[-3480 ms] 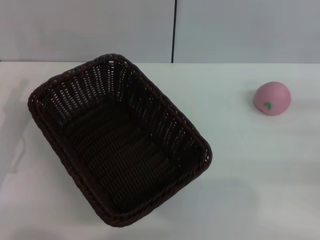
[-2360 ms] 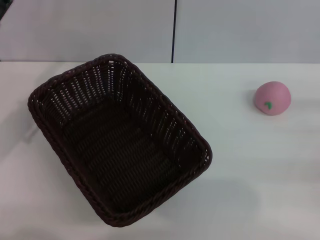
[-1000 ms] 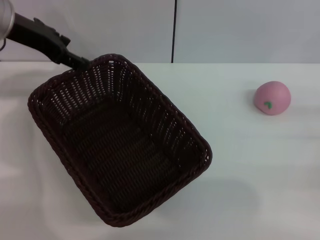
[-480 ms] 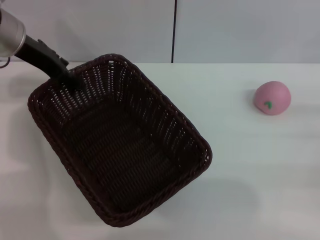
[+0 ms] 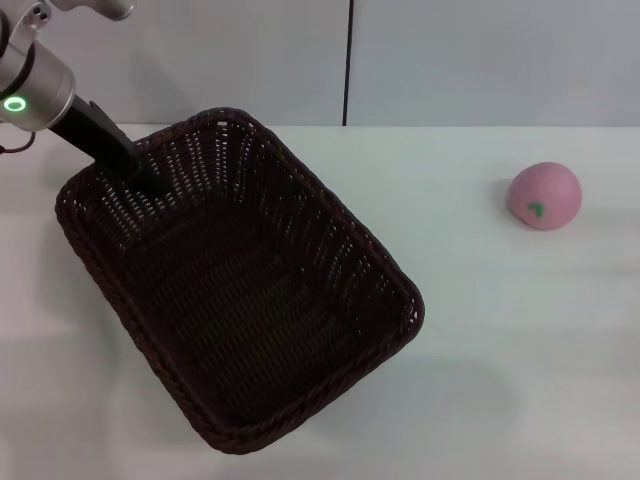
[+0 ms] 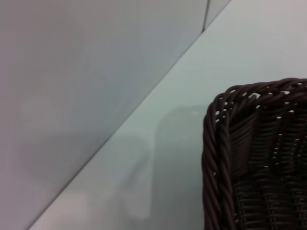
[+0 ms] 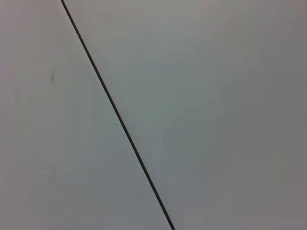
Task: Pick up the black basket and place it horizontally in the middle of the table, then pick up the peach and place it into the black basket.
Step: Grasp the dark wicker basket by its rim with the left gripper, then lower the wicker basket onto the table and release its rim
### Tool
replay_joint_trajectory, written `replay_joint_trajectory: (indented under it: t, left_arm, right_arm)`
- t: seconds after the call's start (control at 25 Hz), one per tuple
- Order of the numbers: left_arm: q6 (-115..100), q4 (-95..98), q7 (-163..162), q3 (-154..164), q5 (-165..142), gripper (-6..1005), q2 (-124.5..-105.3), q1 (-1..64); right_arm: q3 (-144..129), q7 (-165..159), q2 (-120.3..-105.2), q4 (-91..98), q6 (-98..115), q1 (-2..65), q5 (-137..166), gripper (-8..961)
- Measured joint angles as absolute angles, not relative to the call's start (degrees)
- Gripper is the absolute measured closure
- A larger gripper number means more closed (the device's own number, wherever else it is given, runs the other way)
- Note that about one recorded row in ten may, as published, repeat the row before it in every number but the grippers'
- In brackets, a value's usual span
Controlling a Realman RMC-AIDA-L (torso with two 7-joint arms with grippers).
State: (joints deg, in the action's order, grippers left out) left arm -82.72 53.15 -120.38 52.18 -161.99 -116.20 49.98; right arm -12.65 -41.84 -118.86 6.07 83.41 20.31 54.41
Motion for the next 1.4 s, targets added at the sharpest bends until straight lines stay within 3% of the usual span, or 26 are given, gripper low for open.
replay_joint_trajectory:
  t: [0.24, 0.4, 0.84, 0.88, 1.4]
  left_arm:
    - [-82.60, 54.27, -120.77, 52.20, -164.40, 512, -117.44, 50.24]
    - [-82.44, 55.42, -120.97, 52.28, -165.07, 717, -117.84, 50.21]
    - [-82.98, 59.28, -121.22, 52.13, -164.17, 735, -118.11, 48.97]
    - [-85.07, 64.46, -121.23, 51.86, -158.00, 737, -118.13, 46.61]
    - [-90.13, 70.03, -121.04, 41.02, -133.33, 805, -116.43, 40.50]
  right_arm:
    - [-12.53, -42.27, -118.82, 6.42, 83.40, 20.31, 54.41, 211]
    - [-11.60, -43.36, -118.70, 6.64, 83.42, 20.41, 54.41, 211]
    - [-11.25, -43.42, -118.65, 6.86, 83.41, 20.48, 54.41, 210]
    - [-11.24, -43.42, -118.65, 6.86, 83.41, 20.48, 54.40, 210]
    - [-11.17, -43.42, -118.65, 6.89, 82.81, 20.86, 54.40, 211]
